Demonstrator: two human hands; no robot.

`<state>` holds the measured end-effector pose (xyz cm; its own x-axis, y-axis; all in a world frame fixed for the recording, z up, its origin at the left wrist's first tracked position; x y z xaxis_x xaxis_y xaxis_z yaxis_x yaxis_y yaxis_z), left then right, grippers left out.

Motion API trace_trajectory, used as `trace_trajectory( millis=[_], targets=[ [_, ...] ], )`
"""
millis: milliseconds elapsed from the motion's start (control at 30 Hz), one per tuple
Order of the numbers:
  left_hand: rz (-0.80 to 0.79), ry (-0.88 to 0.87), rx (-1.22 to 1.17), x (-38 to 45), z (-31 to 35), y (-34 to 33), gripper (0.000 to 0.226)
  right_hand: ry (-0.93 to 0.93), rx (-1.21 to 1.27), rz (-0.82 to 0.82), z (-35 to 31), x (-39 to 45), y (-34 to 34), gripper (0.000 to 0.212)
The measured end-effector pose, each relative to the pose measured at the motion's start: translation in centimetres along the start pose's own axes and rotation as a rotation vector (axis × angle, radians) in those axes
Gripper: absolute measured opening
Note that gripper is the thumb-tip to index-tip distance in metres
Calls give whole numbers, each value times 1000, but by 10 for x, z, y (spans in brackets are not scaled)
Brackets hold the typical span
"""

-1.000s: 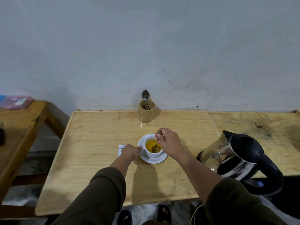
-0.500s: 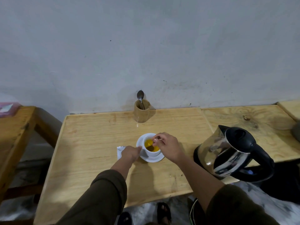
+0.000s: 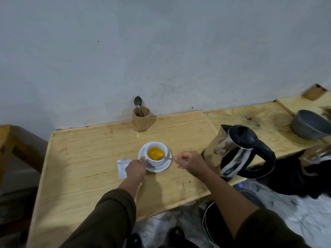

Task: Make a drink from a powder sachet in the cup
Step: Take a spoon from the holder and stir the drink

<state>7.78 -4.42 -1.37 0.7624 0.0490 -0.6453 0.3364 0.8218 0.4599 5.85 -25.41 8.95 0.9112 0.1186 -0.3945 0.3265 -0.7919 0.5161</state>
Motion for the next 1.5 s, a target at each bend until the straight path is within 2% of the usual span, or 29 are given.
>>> trace_trajectory(
  millis=[100, 200, 267, 333, 500, 600, 767, 900, 1033, 1133, 1500],
  targets=[
    [44, -9, -30, -6, -1, -5, 57, -90, 80, -101, 19, -4, -3, 23],
    [78, 10, -37, -11, -5, -11, 49, -137, 97, -232, 35, -7, -9, 9],
    [92, 22, -79, -13, -6, -15, 42, -188, 91, -296, 47, -8, -14, 20],
    [109, 33, -127, -14, -7, -19, 43, -240, 51, -308, 58, -9, -16, 17],
    [122, 51, -182, -19, -9, -29, 51, -296, 77, -298, 81, -11, -20, 25],
    [136, 59, -194, -19, -11, -33, 58, -287, 122, -284, 90, -8, -21, 23],
    [177, 61, -242, -21, -12, -38, 66, -242, 223, -277, 97, -3, -18, 30],
    [214, 49, -284, -25, -10, -42, 70, -242, 284, -127, 107, 10, 0, 32],
    [238, 39, -295, -27, -7, -43, 68, -318, 324, 20, 122, 26, 14, 31],
    [254, 52, -304, -29, -7, -44, 67, -388, 281, 82, 134, 38, 15, 35],
    [264, 72, -331, -29, -11, -46, 69, -441, 104, 65, 138, 55, 3, 29]
  ],
)
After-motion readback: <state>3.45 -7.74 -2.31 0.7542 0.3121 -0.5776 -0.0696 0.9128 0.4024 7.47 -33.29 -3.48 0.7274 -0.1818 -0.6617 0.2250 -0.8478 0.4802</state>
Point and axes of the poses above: each hand's wrist, its own x-axis towards the middle knuckle, its own y-axis out of the back of the hand, z = x × y, the point moved 9 cm from there along x, towards the middle knuckle, and after that the axes turned 11 degrees about -z, right-handed, at the moved point
